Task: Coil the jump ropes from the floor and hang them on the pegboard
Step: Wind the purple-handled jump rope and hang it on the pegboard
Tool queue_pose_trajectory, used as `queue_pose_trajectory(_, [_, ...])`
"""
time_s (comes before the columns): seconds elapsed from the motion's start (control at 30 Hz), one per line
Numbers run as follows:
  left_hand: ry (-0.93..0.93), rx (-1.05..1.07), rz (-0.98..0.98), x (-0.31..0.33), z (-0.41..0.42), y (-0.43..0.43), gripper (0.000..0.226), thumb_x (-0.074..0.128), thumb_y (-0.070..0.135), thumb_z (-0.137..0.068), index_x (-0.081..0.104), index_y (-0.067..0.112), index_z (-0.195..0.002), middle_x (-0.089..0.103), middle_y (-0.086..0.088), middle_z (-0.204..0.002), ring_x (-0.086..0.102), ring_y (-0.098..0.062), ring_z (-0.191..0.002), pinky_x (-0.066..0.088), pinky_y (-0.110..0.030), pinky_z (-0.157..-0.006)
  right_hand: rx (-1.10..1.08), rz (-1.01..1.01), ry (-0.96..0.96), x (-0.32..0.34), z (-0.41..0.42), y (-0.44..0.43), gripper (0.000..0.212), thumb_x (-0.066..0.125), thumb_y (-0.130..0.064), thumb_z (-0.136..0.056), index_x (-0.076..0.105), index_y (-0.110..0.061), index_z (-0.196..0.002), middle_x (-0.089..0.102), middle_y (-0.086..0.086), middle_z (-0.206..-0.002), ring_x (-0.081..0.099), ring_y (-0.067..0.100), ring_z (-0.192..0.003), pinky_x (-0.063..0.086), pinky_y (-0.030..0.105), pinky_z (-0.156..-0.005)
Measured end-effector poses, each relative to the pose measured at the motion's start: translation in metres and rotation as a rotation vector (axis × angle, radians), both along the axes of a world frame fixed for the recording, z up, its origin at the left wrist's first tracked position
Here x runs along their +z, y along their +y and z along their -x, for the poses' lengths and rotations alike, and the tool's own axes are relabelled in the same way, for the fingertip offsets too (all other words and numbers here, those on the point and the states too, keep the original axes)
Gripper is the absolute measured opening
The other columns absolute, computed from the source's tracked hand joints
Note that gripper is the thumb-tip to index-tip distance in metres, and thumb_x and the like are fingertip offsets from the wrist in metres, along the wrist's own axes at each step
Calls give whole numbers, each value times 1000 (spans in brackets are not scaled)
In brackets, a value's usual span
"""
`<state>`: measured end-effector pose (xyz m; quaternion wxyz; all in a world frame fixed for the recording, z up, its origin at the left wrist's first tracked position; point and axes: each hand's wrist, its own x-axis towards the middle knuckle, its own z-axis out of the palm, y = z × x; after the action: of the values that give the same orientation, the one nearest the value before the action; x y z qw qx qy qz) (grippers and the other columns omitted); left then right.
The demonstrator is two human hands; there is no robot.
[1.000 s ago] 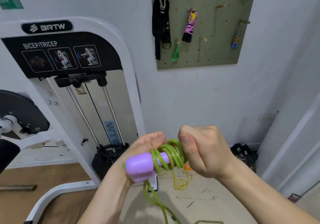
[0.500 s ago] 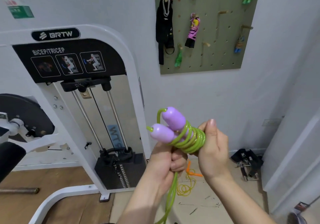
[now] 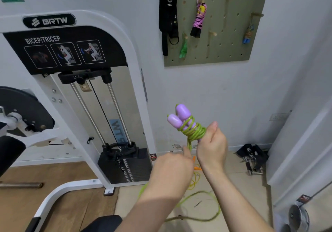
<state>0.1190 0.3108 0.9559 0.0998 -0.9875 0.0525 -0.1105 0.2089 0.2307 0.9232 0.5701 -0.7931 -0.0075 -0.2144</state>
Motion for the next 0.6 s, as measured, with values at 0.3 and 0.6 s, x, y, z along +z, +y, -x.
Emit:
queue_pose_trajectory(0.3, [-122,-284,-16,10,-7,28,32,86,11,-49,57,17,-61,50,1,-53,49,-21,-42,25,-23,-37,328,628,57,13,7,-13,43,21,-40,-103,42,-20,-71,67,19,-87,60,39,-86,35,39,-64])
queue_pose_trajectory(0.6, [-132,-321,461,44,-13,44,32,55,51,-80,64,29,-102,71,10,-84,61,-11,-73,49,-27,-57,613,376,191,41,4,-20,45,39,-23,-95,47,-15,-51,63,9,-55,57,28,-53,39,30,-53])
